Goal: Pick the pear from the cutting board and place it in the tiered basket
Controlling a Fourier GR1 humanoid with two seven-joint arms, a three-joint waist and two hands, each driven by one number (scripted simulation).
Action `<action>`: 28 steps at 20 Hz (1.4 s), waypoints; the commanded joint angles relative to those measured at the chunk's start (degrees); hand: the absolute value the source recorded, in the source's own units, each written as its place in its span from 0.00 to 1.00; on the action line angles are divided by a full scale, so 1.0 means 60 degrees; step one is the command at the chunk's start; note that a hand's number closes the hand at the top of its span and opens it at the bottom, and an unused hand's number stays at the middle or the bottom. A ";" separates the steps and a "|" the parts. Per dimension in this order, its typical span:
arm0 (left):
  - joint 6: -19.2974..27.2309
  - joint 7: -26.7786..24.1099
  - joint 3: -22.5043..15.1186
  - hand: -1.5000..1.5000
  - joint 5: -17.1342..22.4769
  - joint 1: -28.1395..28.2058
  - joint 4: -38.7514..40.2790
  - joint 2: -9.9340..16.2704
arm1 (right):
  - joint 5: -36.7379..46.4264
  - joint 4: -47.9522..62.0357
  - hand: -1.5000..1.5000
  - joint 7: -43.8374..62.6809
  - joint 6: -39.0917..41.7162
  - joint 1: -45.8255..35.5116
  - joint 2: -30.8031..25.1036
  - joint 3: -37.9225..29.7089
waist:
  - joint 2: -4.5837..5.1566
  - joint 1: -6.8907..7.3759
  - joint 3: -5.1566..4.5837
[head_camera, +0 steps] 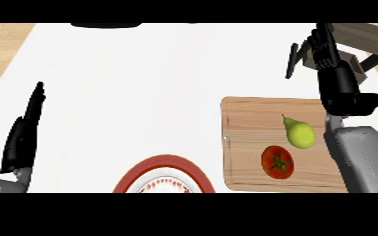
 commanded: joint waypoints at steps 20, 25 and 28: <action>-0.2505 0.2482 -0.0131 0.50 0.2512 -0.0373 -0.1485 -0.1177 | 0.3209 -0.0844 0.00 0.5436 0.2408 -0.0358 -0.2899 0.2747 | -0.0151 -0.0049 0.0037; -0.2469 0.2767 -0.0172 0.50 0.2439 -0.0758 -0.1557 -0.1197 | 0.3121 -0.1399 0.00 0.7050 0.5447 -0.1383 -0.3844 0.3985 | -0.0138 -0.0011 0.0024; -0.2522 0.2731 -0.0240 0.50 0.2482 -0.0655 -0.1496 -0.1343 | 0.2243 -0.1144 0.00 0.7605 0.7638 -0.1792 -0.4296 0.4334 | -0.0107 0.0056 0.0022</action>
